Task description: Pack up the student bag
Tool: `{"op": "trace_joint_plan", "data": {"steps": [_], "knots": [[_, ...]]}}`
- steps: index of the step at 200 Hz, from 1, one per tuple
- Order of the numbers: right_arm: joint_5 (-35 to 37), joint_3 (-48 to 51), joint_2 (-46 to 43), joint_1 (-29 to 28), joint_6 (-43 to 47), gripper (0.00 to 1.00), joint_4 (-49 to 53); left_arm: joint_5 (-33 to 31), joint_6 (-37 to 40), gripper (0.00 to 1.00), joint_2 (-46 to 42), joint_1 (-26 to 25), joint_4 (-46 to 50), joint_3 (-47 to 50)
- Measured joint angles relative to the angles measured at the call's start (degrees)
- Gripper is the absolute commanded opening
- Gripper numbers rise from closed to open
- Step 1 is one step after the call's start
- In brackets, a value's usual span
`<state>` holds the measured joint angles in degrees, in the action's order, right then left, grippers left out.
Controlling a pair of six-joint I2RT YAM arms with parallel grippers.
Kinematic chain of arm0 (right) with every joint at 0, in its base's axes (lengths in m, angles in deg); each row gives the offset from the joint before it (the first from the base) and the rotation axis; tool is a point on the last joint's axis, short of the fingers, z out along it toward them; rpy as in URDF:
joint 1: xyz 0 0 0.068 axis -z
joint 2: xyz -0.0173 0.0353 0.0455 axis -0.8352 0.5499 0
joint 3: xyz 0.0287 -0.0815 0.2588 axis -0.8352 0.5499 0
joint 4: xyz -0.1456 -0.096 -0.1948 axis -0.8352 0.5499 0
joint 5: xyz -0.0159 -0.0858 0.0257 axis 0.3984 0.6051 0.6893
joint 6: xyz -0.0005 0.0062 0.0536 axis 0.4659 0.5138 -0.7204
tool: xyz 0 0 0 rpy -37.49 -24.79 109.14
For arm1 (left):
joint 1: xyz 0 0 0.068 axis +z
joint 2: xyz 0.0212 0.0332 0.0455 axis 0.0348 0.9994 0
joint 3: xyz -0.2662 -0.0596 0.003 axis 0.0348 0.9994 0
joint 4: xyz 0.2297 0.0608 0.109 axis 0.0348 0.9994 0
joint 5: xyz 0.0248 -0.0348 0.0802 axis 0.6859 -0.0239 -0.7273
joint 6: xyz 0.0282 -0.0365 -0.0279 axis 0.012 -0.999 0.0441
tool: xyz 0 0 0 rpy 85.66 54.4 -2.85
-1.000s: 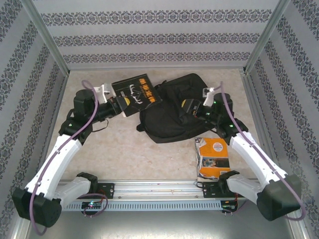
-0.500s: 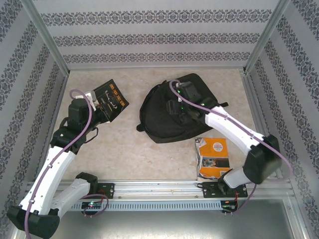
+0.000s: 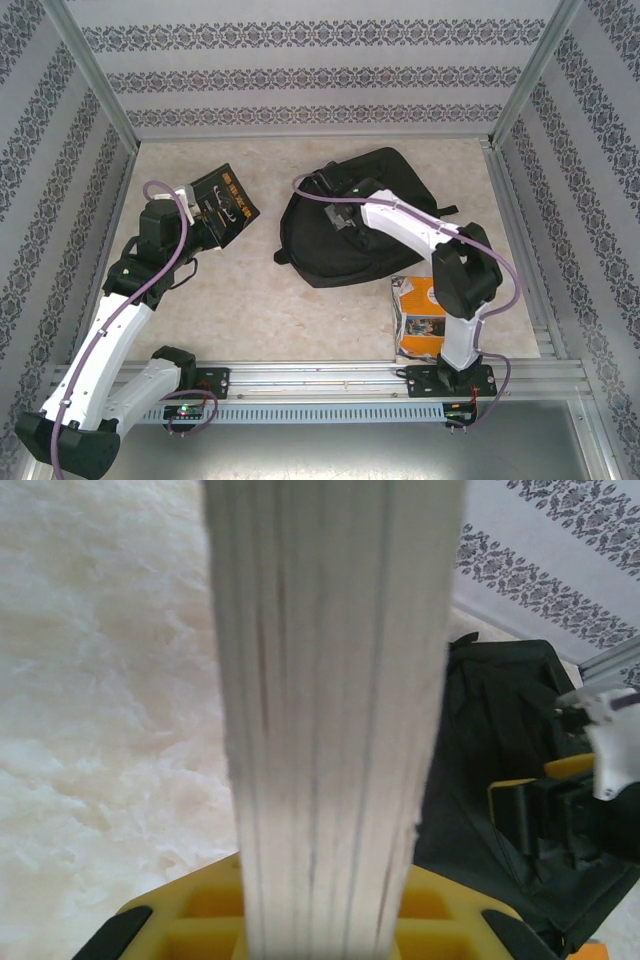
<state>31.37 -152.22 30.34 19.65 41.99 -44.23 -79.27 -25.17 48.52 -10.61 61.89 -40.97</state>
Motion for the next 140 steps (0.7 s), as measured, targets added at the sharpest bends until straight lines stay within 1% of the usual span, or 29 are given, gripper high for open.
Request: {"op": "trace_joint_plan", "data": {"steps": [10,32,42,82,98,118,140], "knots": [[1.8,-0.7,1.2,-0.3,0.8,0.51,0.2,0.4,0.0,0.00,0.0,0.0,0.0,0.0],[4.1,-0.9,2.6,-0.4,2.5,0.12,0.4,0.7,0.0,0.00,0.0,0.0,0.0,0.0],[4.1,-0.9,2.6,-0.4,2.7,0.00,0.3,0.9,0.0,0.00,0.0,0.2,0.0,0.0],[3.5,-0.8,1.8,-0.2,3.6,0.00,0.2,1.2,0.1,0.00,0.0,0.3,0.0,0.0],[1.7,-0.2,-0.2,0.2,3.6,0.00,0.0,1.5,0.2,0.00,0.0,0.3,0.0,0.0],[-2.8,0.2,-3.8,1.8,3.5,0.00,0.0,2.0,0.2,0.00,0.0,0.3,0.0,0.0],[-9.6,1.3,-8.8,5.1,2.6,0.00,-0.3,3.8,0.1,0.00,0.2,0.3,0.0,-0.2]]}}
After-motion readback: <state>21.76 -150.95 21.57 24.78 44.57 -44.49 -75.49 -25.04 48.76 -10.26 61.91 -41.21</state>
